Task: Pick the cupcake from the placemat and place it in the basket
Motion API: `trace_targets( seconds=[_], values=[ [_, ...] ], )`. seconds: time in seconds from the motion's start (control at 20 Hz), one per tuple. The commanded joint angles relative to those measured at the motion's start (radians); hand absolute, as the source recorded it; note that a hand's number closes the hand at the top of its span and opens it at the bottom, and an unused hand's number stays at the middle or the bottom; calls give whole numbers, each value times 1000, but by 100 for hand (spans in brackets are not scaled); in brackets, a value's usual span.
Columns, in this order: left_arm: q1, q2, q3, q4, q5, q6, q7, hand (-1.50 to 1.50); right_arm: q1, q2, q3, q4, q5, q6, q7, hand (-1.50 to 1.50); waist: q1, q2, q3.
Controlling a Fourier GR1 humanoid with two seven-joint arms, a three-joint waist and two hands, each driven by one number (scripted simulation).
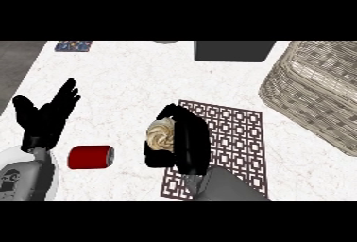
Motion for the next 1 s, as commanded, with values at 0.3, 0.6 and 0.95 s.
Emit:
trace_targets(
  seconds=[0.3, 0.6, 0.95],
  values=[
    [-10, 16, 27, -3, 12, 4, 31, 0, -187, 2, -103, -182, 284, 142, 387, 150, -27, -4, -1],
    [-37, 35, 48, 17, 18, -9, 5, 0, -327, 2, -291, -94, 288, 248, 335, 150, -17, 2, -1],
    [-39, 9, 22, 29, -10, 10, 1, 0, -418, -69, -500, -77, 284, 331, 263, 150, -20, 2, 0]
  ],
)
